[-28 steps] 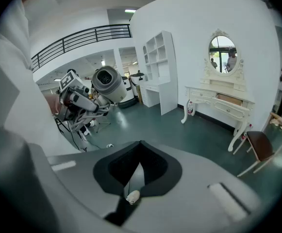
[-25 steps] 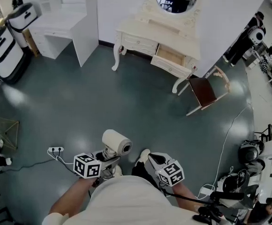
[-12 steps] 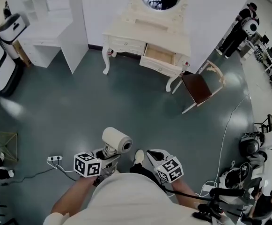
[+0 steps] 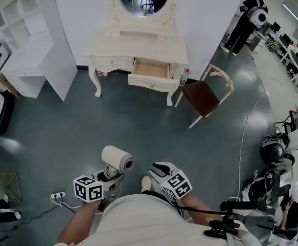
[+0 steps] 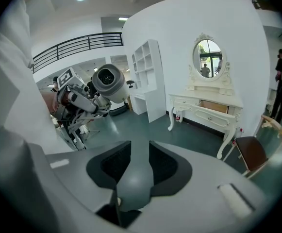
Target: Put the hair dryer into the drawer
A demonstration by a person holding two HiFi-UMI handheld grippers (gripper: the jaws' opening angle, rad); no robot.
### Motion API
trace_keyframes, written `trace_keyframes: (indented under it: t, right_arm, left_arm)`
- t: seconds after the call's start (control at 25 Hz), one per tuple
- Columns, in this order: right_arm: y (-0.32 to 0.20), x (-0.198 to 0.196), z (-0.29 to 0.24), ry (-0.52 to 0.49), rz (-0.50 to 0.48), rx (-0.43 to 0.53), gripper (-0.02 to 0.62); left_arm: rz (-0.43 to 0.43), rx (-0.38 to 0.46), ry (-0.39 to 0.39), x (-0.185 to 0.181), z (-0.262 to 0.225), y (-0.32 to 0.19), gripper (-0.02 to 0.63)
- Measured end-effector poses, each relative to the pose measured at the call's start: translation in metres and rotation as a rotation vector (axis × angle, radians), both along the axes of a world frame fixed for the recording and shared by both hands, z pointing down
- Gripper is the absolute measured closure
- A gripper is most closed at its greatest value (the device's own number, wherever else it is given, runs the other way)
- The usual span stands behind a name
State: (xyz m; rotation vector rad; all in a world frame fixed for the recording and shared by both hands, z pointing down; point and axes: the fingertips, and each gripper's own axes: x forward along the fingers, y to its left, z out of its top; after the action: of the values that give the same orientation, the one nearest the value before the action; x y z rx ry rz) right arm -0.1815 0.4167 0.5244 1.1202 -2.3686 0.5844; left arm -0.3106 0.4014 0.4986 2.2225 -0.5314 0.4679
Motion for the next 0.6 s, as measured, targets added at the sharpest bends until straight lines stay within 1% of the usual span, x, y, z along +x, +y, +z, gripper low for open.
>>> trace_keyframes:
  t: [0.16, 0.32, 0.6]
  right_arm:
    - [-0.016, 0.043, 0.003, 0.000, 0.025, 0.008, 0.468]
    - [-0.023, 0.092, 0.014, 0.014, 0.068, -0.010, 0.466]
    - [-0.042, 0.138, 0.021, -0.017, 0.160, -0.039, 0.471]
  left_arm:
    - [0.011, 0.003, -0.019, 0.040, 0.003, -0.028, 0.359]
    - [0.039, 0.003, -0.014, 0.087, 0.004, -0.050, 0.359]
    - [0.096, -0.040, 0.017, 0.139, 0.007, -0.078, 0.360]
